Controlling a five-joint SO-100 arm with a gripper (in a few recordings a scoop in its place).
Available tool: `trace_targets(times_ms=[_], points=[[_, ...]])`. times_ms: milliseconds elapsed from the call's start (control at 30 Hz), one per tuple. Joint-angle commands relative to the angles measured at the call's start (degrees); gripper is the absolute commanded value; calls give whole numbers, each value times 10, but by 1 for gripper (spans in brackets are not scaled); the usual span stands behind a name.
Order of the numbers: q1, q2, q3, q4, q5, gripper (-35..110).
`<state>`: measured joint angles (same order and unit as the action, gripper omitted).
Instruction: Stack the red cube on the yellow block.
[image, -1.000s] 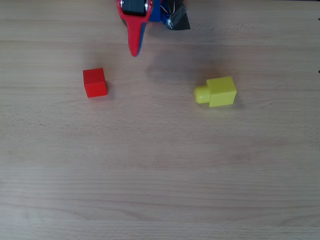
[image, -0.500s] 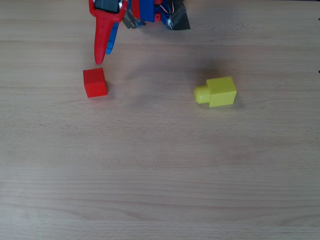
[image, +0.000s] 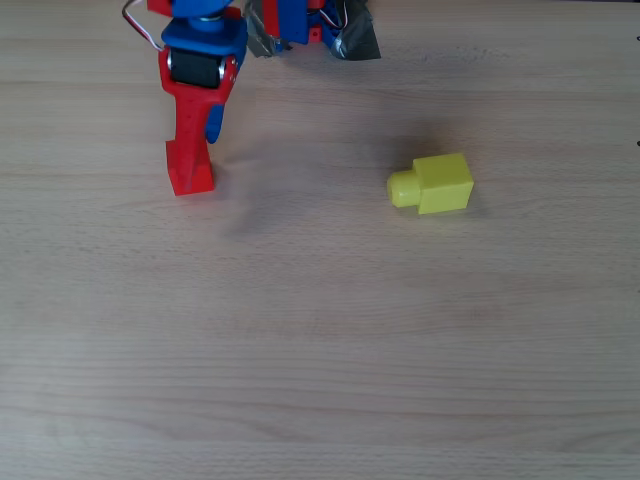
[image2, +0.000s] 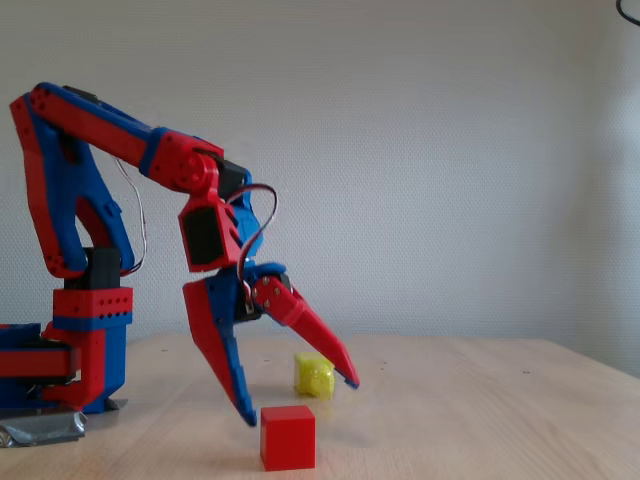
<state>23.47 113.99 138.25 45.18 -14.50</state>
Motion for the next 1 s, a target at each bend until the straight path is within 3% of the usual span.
trace_targets(times_ms=[0,100,200,467,733,967], points=[[18,5,-45,-17,-11,40],[22,-14,-51,-28,-16,37],[23,-26,-63,-36,-21,24],[-5,7,-89,-39,11,17],[-137,132,-113,38,99,14],[-134,147,-81,35,107,34]])
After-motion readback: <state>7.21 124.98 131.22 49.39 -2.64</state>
